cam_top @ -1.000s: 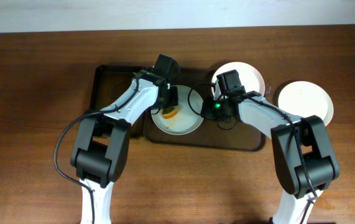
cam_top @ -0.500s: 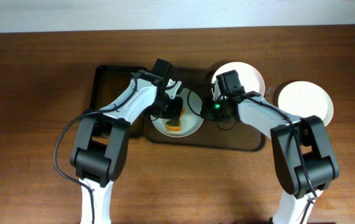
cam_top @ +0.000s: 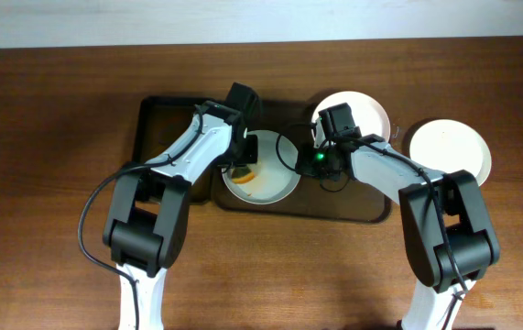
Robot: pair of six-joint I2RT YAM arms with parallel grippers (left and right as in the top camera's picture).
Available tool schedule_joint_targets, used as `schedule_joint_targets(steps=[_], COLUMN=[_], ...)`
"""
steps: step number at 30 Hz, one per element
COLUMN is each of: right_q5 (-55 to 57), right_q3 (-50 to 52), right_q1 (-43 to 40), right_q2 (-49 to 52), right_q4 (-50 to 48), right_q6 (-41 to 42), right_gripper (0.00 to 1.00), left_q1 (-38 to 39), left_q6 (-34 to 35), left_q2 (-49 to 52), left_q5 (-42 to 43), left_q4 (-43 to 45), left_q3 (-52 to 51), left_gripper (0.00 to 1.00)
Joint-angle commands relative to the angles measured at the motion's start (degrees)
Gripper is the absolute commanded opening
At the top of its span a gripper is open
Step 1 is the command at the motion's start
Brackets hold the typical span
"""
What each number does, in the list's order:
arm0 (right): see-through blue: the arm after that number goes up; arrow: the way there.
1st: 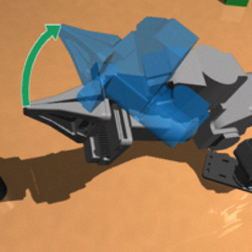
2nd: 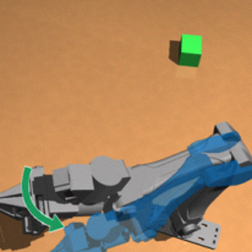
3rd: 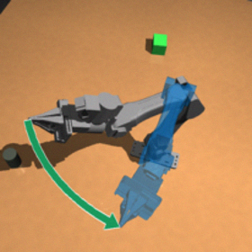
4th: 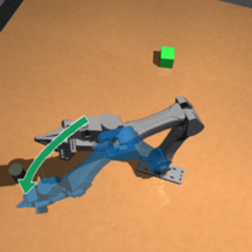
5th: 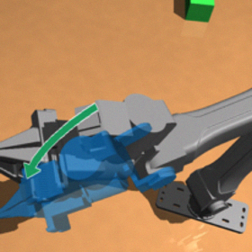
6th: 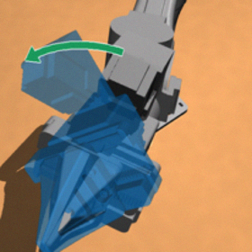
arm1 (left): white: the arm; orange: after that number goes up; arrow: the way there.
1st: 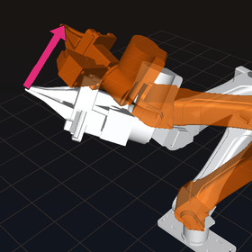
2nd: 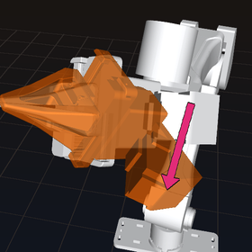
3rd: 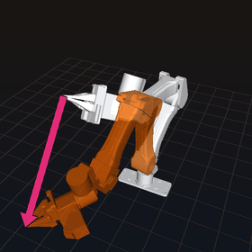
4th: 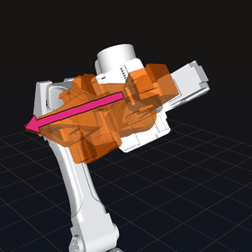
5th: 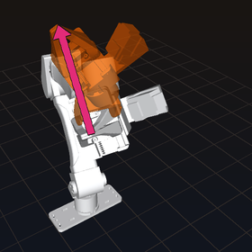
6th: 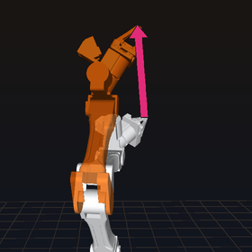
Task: Clean dirty plates on tray and stack at the side
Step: 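Scrub the second plate with the sponge in left gripper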
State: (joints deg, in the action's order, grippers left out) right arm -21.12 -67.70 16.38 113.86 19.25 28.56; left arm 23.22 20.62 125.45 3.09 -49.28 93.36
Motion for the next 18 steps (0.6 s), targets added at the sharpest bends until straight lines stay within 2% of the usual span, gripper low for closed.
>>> schedule_joint_targets(steps=[1, 4, 6, 9, 11, 12, 13, 15, 18], right_q5=[-0.3, -0.3, -0.3, -0.3, -0.3, -0.3, -0.3, -0.3, -0.3], right_q3=[0.0, 0.0, 0.0, 0.0, 0.0, 0.0, 0.0, 0.0, 0.0], right_q1=[0.1, 0.1, 0.1, 0.1, 0.1, 0.1, 0.1, 0.1, 0.1], right_q2=[1.0, 1.0, 1.0, 1.0, 1.0, 1.0, 1.0, 1.0, 1.0], right_q4=[0.0, 0.0, 0.0, 0.0, 0.0, 0.0, 0.0, 0.0, 0.0], right_q6=[0.4, 0.4, 0.4, 0.4, 0.4, 0.4, 0.4, 0.4, 0.4], right_gripper=[0.04, 0.04, 0.04, 0.04, 0.04, 0.04, 0.04, 0.04, 0.04], left_q1=[1.0, 2.7, 2.9, 2.1, 1.2, 0.6, -0.1, -0.5, -0.4], left_q6=[-7.5, -12.6, -11.8, -3.7, -2.5, 0.9, 5.3, 10.3, 17.4], left_q2=[1.2, 1.2, 1.2, 1.3, 1.3, 1.3, 1.3, 1.3, 1.3], left_q5=[19.6, 22.0, 19.3, 9.0, 4.2, -0.4, -6.4, -11.1, -10.8], left_q4=[-6.5, -5.8, 0.9, 8.5, 13.0, 14.0, 13.6, 10.5, 1.6], left_q3=[-1.4, -1.4, -2.0, -2.5, -2.5, -2.5, -2.5, -2.5, -2.5], left_gripper=[0.00, 0.00, 0.00, 0.00, 0.00, 0.00, 0.00, 0.00, 0.00])
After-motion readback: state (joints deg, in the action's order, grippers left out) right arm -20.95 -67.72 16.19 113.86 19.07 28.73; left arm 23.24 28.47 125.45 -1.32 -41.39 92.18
